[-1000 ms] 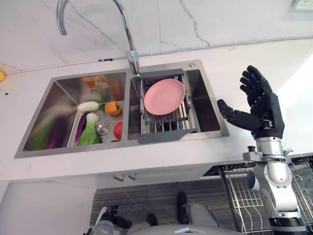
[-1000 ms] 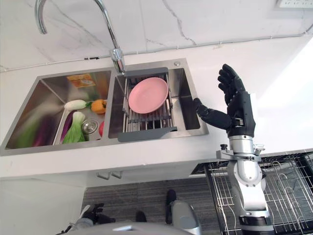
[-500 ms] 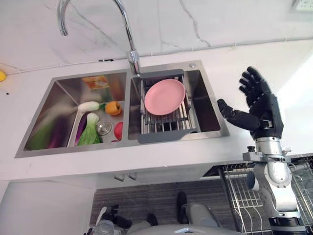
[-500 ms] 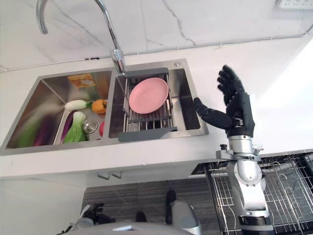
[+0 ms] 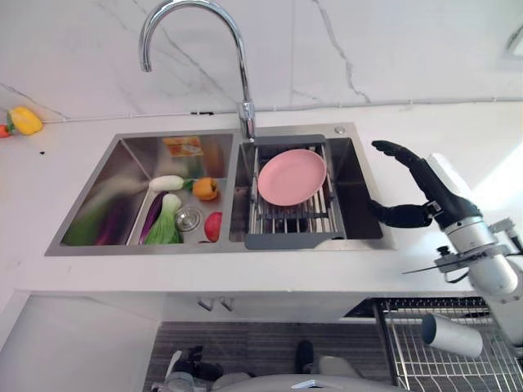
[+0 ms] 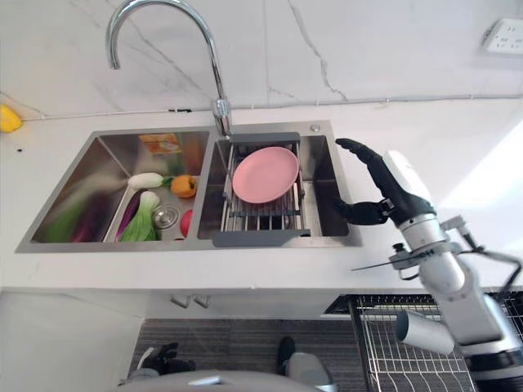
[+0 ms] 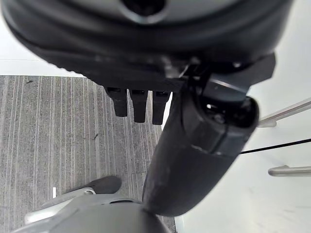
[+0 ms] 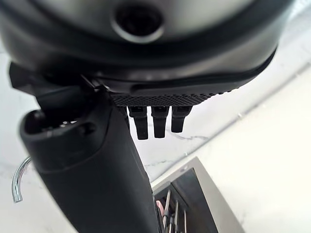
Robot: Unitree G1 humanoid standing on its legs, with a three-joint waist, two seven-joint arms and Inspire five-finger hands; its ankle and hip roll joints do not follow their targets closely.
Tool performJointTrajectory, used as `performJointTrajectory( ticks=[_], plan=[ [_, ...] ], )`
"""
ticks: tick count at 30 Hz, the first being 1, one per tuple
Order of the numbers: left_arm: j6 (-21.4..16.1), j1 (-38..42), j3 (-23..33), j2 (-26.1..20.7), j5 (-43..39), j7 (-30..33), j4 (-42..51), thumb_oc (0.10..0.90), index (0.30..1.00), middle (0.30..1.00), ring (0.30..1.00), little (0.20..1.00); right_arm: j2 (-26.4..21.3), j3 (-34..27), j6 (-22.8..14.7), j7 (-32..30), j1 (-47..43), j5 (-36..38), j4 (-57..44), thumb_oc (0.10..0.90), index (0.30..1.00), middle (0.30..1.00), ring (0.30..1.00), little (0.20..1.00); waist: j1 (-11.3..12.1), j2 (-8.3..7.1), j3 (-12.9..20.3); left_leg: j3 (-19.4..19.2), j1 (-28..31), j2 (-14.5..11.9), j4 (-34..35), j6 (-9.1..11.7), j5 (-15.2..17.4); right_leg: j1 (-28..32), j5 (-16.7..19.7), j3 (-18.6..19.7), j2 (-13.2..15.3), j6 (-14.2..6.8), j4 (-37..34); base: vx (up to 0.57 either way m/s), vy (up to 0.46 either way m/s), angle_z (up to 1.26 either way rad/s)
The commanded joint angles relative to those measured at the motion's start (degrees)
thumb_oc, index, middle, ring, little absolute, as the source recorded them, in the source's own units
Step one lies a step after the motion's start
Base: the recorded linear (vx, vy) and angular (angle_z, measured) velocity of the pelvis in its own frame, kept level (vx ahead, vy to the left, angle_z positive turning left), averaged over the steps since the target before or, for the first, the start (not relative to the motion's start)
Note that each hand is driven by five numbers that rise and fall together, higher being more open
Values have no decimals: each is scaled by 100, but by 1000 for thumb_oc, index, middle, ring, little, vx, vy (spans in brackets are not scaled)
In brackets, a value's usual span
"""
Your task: Place the dishes in the dishwasher.
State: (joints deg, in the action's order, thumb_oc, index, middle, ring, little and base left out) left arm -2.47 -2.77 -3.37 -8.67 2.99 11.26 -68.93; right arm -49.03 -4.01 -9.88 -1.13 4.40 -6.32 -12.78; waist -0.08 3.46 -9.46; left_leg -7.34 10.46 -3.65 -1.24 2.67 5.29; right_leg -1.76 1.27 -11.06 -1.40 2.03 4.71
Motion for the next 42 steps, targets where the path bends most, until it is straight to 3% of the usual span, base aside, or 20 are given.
performJointTrajectory(
  ticks=[1,7,17,22,25,26,27,28,36,41,42],
  plan=[
    [-63,13,-213,-247,227,-26,-192,800,900,900,900,900,175,189,-345,17,-737,-469,-408,800,900,900,900,900,225,-399,244,166,-145,237,556,103,-375,1132,-358,-24,452,-927,-916,24,-10,4],
    [-22,-49,-255,-271,168,7,-252,800,900,900,900,900,-105,1016,-205,-37,-1532,-1123,196,800,900,900,900,900,374,-392,229,222,-119,234,535,107,-361,1206,-389,-117,470,-925,-917,10,-3,7],
    [-15,-72,-388,-245,71,12,-261,800,900,900,900,900,18,1994,11,-42,-2438,-1730,1269,800,900,900,900,900,565,-409,234,354,-124,252,530,115,-374,1289,-421,-267,476,-895,-929,6,1,13],
    [21,-48,-429,-235,50,-12,-307,800,900,900,900,900,69,2820,218,-165,-3173,-2673,2249,800,900,900,900,900,656,-442,226,432,-151,264,539,131,-386,1312,-420,-370,485,-889,-931,-3,3,7],
    [50,-21,-426,-231,68,26,-353,800,900,900,900,900,98,2981,318,-424,-3321,-3326,2527,800,900,900,900,900,696,-441,214,463,-172,269,543,137,-392,1313,-420,-407,495,-890,-933,-11,6,14],
    [64,-12,-425,-226,93,48,-373,800,900,900,900,900,125,3019,360,-534,-3357,-3585,2606,734,801,801,801,801,709,-437,212,475,-178,271,544,139,-392,1315,-420,-419,497,-892,-934,-45,14,7],
    [64,-6,-421,-225,94,50,-373,800,900,900,900,900,134,3027,359,-551,-3371,-3599,2624,521,481,481,481,481,702,-439,205,474,-225,279,528,129,-449,1276,-365,-428,506,-887,-928,-3,9,5],
    [61,6,-430,-192,161,79,-402,800,900,900,900,900,198,2974,390,-893,-3305,-3990,2648,400,300,300,300,300,709,-421,211,494,-191,275,550,138,-394,1313,-427,-442,500,-895,-936,-4,11,4],
    [-35,63,-573,-104,309,342,-393,800,900,900,900,900,868,2660,1028,-2317,-2849,-5294,3112,400,300,300,300,300,723,-369,211,562,-215,296,581,124,-394,1320,-432,-503,520,-905,-950,-3,10,5],
    [-30,92,-594,-89,369,369,-381,800,900,900,900,900,925,2393,1018,-2432,-2596,-5211,2728,400,300,300,300,300,684,-355,214,566,-231,310,583,118,-439,1295,-383,-510,527,-897,-960,-7,12,7],
    [-33,89,-586,-69,396,397,-359,800,900,900,900,900,984,2018,935,-2641,-2326,-4893,2273,400,300,300,300,300,623,-345,213,564,-227,313,586,118,-442,1299,-386,-505,524,-895,-967,-30,26,6]
  ],
)
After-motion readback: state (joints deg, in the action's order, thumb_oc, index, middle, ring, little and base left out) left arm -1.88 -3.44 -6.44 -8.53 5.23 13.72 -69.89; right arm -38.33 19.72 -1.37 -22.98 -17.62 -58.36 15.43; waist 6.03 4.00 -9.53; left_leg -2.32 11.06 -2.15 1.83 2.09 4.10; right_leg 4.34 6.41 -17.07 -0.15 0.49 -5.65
